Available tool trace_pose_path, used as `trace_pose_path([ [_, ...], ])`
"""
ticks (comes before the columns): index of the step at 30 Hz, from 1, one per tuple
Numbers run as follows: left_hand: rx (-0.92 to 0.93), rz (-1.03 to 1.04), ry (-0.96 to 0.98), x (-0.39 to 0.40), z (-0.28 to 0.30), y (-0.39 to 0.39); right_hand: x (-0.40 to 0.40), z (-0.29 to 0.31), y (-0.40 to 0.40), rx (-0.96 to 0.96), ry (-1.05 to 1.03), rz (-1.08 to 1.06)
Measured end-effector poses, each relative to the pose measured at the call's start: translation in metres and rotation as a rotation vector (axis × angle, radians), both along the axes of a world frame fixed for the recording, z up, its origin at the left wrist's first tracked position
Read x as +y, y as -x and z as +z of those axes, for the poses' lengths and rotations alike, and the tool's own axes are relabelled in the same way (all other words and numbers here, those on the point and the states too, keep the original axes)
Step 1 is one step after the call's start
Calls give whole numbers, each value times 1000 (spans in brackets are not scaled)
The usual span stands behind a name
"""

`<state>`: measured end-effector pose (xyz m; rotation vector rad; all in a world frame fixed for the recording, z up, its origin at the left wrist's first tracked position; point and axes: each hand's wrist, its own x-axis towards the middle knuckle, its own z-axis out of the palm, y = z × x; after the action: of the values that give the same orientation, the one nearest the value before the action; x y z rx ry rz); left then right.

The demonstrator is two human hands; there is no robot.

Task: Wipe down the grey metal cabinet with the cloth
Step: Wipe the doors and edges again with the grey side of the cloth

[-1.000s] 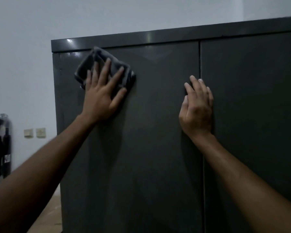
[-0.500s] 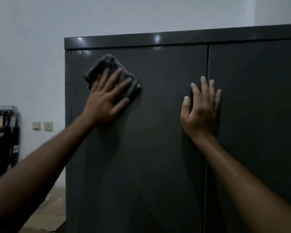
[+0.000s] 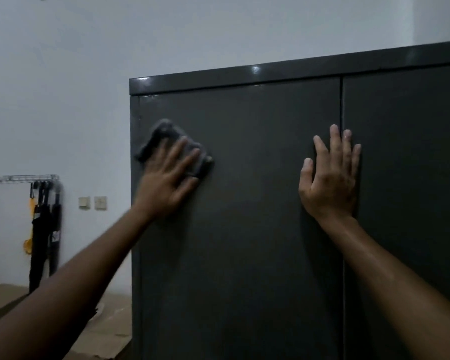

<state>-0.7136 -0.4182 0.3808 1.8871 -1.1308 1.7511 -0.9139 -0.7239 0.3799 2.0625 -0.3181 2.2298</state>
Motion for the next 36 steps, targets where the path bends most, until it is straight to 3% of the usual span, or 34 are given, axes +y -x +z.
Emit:
trace_pose_path([
  [3,385,-86,369,40,-31,-20,2,-1,1,6,-6,-9],
  [8,299,-33,281,23,-85,-12,2,0,1,9,-2,-5],
  [10,317,-23,303,25,-46,-13,2,0,-1,5,-4,-3],
  [13,378,-36,421,17,57,-8,1,-1,-3,-8,-1,-8],
  [16,333,-14,447,-5,137,9,-3,-1,-5,-15,11,-5],
  [19,195,-18,302,-48,143,37,-4,-2,-5,-22,11,4],
  [23,-78,-125,-20,-96,105,68,-1,-1,-2,-2,-15,37],
  [26,-135,-239,-167,-95,76,76,9,-1,7,10,-56,88],
  [31,181,-568,-22,-57,13,93,61,-5,12,198,-24,256],
  [34,494,-827,83,-29,-20,105,100,-14,7,395,37,521],
  [36,693,-925,147,-9,-32,105,123,-24,3,561,-29,738],
])
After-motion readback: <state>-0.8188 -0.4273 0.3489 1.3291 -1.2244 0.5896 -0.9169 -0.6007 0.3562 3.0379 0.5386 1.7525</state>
